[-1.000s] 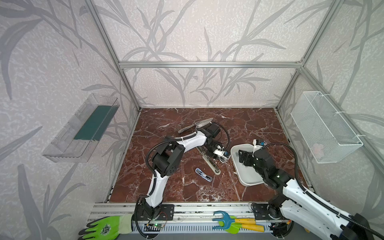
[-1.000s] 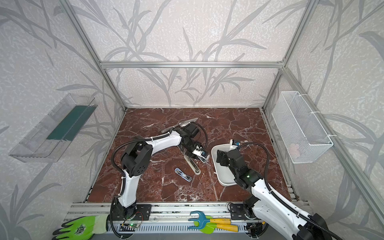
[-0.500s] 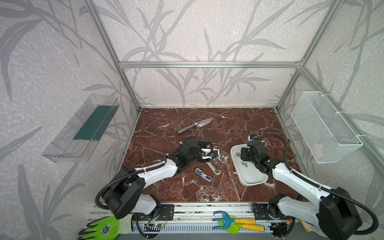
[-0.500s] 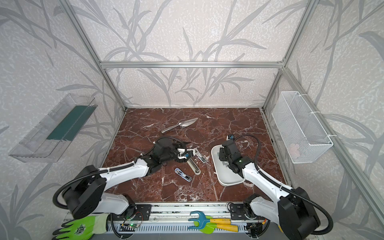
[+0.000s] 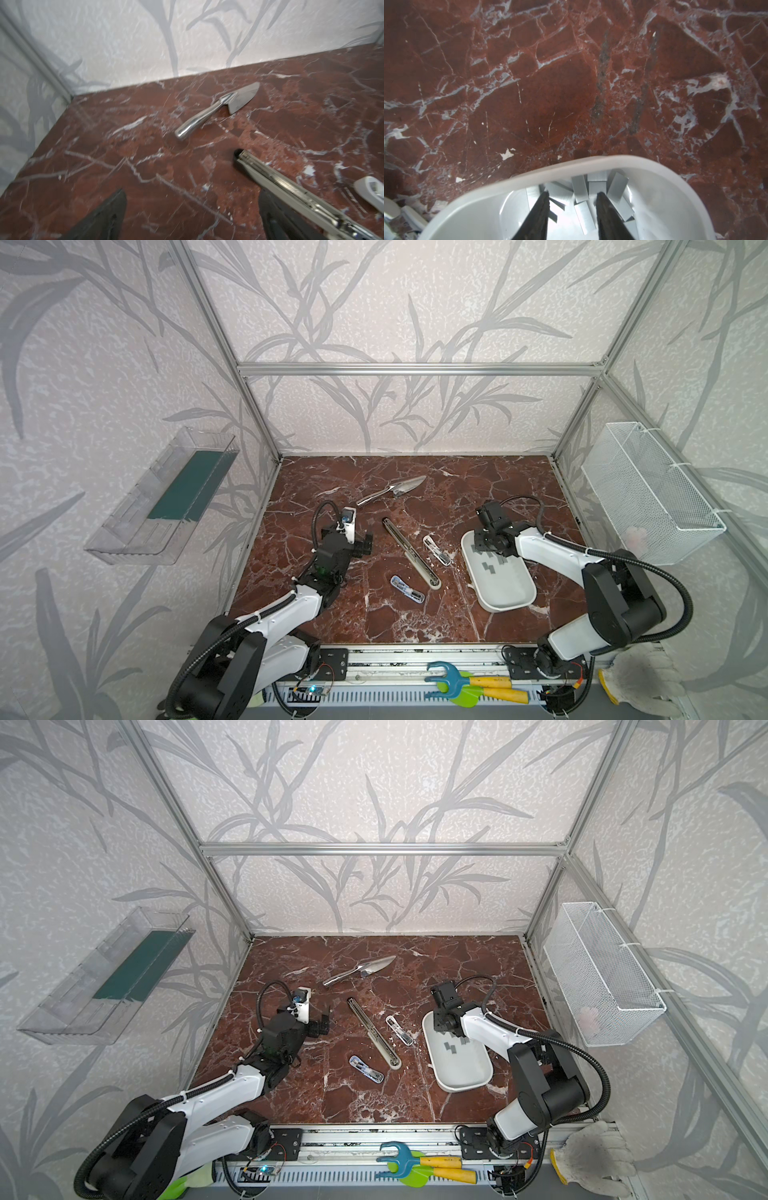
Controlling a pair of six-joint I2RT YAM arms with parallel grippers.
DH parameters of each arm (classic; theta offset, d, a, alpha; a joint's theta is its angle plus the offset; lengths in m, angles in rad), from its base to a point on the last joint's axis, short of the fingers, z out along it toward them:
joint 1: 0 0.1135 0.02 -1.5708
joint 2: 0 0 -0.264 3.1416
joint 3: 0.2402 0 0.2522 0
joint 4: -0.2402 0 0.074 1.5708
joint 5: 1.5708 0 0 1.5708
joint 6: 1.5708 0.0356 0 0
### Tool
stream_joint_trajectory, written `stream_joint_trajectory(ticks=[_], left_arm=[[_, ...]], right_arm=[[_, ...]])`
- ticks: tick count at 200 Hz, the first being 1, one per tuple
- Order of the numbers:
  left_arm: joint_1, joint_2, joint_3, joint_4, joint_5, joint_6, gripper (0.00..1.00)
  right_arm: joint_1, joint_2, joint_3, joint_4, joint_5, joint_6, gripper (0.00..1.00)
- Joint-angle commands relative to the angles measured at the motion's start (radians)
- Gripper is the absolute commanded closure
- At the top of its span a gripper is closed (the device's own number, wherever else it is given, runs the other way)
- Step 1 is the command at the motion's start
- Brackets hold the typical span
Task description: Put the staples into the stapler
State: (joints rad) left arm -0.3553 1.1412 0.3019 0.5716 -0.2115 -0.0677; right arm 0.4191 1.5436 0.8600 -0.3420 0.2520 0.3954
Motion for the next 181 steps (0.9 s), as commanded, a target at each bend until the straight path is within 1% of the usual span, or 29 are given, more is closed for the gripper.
stream_joint_trajectory(ticks=[1, 20, 28, 37, 90, 181], left_arm=[[0.049, 0.043, 0.04, -0.009, -0.009, -0.198, 0.01], [0.05, 0.102, 0.083, -0.043, -0.001, -0.194, 0.02], [0.049, 0.116, 0.094, -0.049, 0.003, -0.19, 0.05], [0.05, 0.129, 0.091, -0.029, 0.002, -0.182, 0.06], [0.05, 0.121, 0.064, 0.013, 0.001, -0.179, 0.06], [0.05, 0.115, 0.057, 0.019, 0.022, -0.175, 0.06]], right_arm=[[-0.012, -0.008, 0.002, -0.033, -0.031, -0.006, 0.6], [-0.018, 0.019, 0.007, -0.041, -0.066, -0.004, 0.61], [-0.019, 0.031, 0.013, -0.047, -0.073, -0.002, 0.63], [-0.02, 0.043, 0.02, -0.055, -0.076, 0.003, 0.64], [-0.03, 0.087, 0.046, -0.086, -0.108, 0.006, 0.68], [-0.031, 0.07, 0.046, -0.116, -0.039, 0.042, 0.69]])
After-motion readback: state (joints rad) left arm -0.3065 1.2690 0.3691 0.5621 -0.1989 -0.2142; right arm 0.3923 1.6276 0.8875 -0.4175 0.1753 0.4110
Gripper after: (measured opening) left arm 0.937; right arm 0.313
